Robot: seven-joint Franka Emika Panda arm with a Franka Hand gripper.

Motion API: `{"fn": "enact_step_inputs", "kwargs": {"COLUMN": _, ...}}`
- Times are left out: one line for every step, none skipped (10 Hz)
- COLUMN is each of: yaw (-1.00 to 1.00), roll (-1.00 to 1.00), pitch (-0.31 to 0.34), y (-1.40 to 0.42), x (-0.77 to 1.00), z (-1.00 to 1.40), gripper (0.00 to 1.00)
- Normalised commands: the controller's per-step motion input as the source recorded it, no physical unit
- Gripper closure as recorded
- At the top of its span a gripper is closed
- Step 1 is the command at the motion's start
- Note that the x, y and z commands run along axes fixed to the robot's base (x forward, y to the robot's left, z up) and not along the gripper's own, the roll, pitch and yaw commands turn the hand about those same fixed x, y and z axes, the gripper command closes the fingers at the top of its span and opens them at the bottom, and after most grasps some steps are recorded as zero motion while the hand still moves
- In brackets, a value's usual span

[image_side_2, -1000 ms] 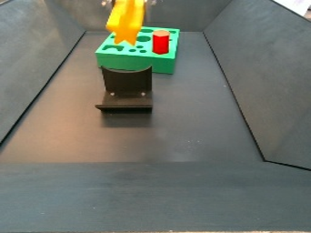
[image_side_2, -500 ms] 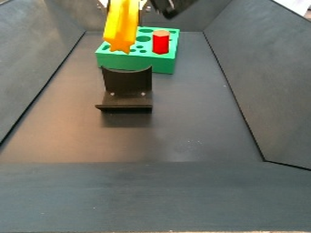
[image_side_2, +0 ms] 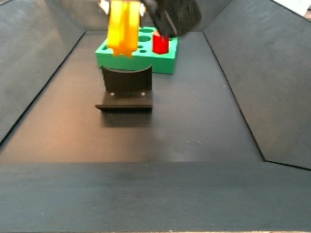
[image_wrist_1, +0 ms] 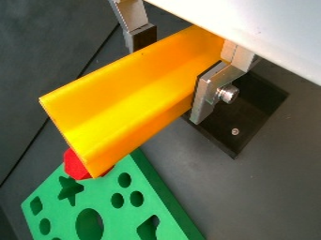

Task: Pick up the star object. Move up. Place the star object on the fixture. Regrasp the star object. Move to above the board. Insert the star object.
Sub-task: Place the star object on the fixture.

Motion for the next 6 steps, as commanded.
{"fn": "enact_step_inputs", "kwargs": {"yaw": -0.02, "roll": -1.00, "pitch": 0.277, "y": 0.14, "x": 0.15, "z": -1.00, "gripper": 1.00}}
{"fn": "enact_step_inputs", "kwargs": {"yaw": -0.06, "roll": -0.91, "pitch": 0.279, "y": 0.14, "x": 0.16, "z": -1.00, "gripper": 1.00}}
{"fn": "enact_step_inputs", "kwargs": {"yaw": -0.14, "roll": -0.69, "pitch": 0.241, "y": 0.14, "x": 0.17, "z": -1.00, "gripper": 1.00}}
{"fn": "enact_step_inputs", "kwargs": {"yaw": -0.18, "roll": -0.52, "pitch": 0.204, "y": 0.14, "x": 0.17, "z": -1.00, "gripper": 1.00}}
{"fn": "enact_step_inputs", "kwargs": {"yaw": -0.21, "roll": -0.31, "pitch": 0.150, "y": 0.14, "x": 0.19, "z": -1.00, "gripper": 1.00}}
{"fn": "enact_step_inputs", "kwargs": {"yaw": -0.22, "roll": -0.25, "pitch": 0.119, "y": 0.13, "x": 0.19, "z": -1.00, "gripper": 1.00}}
